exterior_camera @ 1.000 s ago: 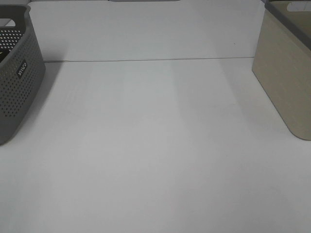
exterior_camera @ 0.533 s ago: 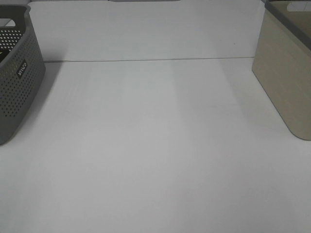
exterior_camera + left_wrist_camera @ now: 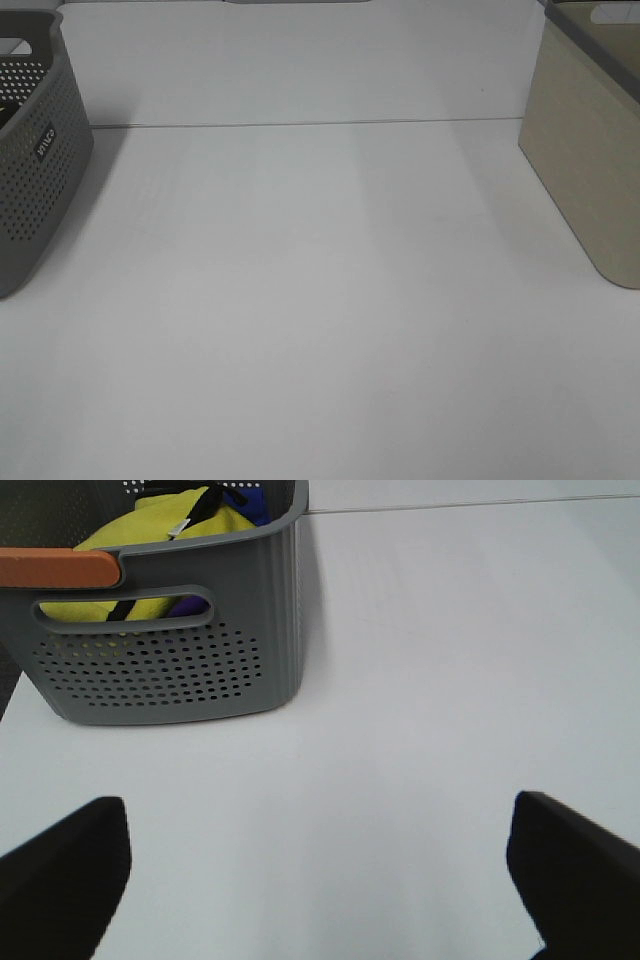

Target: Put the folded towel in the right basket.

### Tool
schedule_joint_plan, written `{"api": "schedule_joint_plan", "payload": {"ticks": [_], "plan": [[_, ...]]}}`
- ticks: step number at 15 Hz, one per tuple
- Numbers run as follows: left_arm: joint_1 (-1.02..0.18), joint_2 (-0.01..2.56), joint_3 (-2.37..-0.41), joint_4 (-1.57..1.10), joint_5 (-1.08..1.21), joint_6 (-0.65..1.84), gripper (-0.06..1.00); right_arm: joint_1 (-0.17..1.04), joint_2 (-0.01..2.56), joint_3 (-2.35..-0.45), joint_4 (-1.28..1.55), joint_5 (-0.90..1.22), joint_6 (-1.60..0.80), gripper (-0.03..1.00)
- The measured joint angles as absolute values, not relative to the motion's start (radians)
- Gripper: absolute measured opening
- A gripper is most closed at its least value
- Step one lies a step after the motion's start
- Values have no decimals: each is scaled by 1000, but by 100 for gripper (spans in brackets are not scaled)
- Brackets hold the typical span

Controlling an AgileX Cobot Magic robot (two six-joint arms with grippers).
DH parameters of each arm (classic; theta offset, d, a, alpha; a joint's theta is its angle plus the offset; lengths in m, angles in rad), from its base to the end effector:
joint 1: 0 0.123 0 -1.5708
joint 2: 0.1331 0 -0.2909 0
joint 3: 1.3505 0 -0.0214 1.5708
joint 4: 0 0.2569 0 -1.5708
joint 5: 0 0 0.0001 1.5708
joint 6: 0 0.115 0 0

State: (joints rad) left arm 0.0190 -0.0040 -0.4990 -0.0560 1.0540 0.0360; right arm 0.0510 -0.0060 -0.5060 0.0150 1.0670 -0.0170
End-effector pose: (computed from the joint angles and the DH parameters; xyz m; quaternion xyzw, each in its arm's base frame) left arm 0.0159 -0.0053 0.2698 0.0083 0.8503 -0.0135 0.5260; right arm 0.0140 0.0022 0.2705 -0.0293 0.8512 0.0164 0.5237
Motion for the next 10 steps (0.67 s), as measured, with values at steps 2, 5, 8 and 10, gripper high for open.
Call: {"api": "schedule_joint_plan", "payload": {"ticks": [2,5,8,10], "plan": [[19,-4,-499,-56,1054,36,97,51,-6,-506,15,1067,-17,65],[19,-4,-499,-56,1054,36,97,51,-6,-506,15,1067,-17,65],[19,-4,-499,-56,1054,36,97,51,-6,-506,15,1067,-17,65],[19,-4,-499,-56,1054,36,97,51,-6,-506,15,1067,-17,65]]}}
